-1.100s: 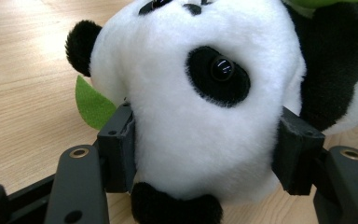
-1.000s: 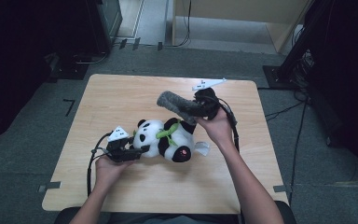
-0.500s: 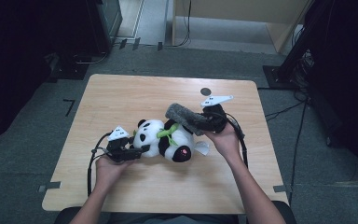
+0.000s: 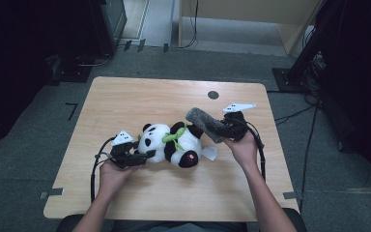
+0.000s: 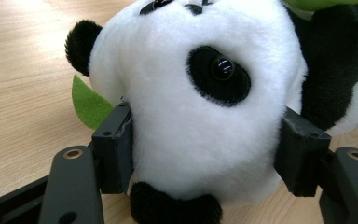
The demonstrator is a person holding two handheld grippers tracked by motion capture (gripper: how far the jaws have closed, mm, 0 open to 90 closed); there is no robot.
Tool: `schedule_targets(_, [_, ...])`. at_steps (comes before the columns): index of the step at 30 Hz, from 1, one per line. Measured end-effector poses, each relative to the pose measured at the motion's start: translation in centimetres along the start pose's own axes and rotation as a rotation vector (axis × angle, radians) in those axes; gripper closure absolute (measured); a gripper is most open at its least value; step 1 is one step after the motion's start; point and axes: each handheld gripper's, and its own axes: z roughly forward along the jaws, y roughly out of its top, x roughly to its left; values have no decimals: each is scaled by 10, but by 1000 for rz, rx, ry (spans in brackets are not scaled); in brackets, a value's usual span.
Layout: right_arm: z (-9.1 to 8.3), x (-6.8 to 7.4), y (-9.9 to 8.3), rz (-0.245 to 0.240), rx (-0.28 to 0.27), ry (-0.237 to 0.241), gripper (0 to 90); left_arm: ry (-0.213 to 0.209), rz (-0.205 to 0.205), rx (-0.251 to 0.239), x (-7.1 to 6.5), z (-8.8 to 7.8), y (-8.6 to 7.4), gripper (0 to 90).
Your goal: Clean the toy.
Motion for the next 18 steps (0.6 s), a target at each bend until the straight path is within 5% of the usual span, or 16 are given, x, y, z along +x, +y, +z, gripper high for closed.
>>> schedule_targets(9, [-14,-4,7,18,-42,-15,740,-1,18,-5,-1,0,-1,283])
schedule_targets(12, [-24,3,16,13,-92,4,739,-5,21,-10,-1,0,-2,265])
schedule_targets(18, [-21,22,27,-32,-104,40,736,-19,35,-13,-2,-1,-3,188])
